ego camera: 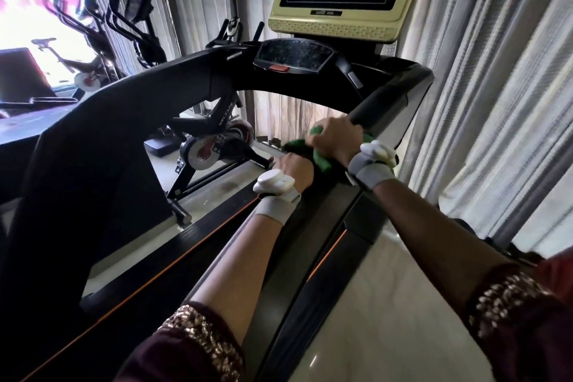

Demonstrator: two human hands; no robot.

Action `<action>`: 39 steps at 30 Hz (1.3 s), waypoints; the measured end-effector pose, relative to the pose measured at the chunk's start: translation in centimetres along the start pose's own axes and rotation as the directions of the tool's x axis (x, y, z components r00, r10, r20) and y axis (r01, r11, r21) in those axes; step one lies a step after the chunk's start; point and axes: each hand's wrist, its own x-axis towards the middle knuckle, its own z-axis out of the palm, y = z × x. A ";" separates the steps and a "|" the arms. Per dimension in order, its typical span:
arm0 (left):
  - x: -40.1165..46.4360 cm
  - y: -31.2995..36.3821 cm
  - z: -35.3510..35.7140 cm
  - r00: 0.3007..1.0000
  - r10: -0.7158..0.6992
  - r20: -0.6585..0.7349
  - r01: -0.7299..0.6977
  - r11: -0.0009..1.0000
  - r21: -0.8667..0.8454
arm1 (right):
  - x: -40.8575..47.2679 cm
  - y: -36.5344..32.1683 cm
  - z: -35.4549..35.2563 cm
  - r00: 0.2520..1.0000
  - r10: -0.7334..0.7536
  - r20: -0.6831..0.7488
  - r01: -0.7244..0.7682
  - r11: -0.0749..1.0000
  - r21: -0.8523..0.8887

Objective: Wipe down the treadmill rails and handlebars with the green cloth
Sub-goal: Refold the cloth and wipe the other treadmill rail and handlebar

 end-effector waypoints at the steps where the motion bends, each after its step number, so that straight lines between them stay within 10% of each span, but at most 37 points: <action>1: 0.0 -0.1 0.1 1.000 0.019 -0.014 -0.019 0.999 0.029 | -0.4 0.0 0.0 0.998 -0.057 0.032 0.057 0.998 -0.007; 7: -0.3 -0.6 0.2 0.997 0.059 -0.047 -0.056 0.997 0.059 | 3.5 0.3 -1.7 0.987 0.128 0.093 -0.109 0.977 -0.183; 12: -0.5 -0.6 0.5 0.993 0.073 -0.096 -0.073 0.997 0.004 | 2.5 -3.1 0.0 0.944 -0.104 0.314 0.166 0.970 -0.178; 21: 0.0 -0.4 0.4 0.997 -0.067 -0.046 0.065 0.997 -0.035 | 4.4 -0.6 -0.8 0.991 0.019 0.132 0.021 0.955 -0.295; 25: 0.0 -0.3 0.7 0.996 -0.074 -0.048 0.069 0.993 -0.092 | 0.4 0.4 0.2 0.953 -0.284 -0.106 0.264 0.949 -0.174; 31: 0.7 -0.2 0.6 0.995 -0.098 0.003 0.098 0.989 -0.114 | 1.3 3.9 -2.2 0.953 0.234 -0.192 -0.150 0.917 0.371; 39: 3.7 3.5 0.6 0.999 -0.042 0.034 0.047 0.986 -0.159 | -2.4 6.2 4.0 0.857 0.366 -0.363 0.055 0.636 0.770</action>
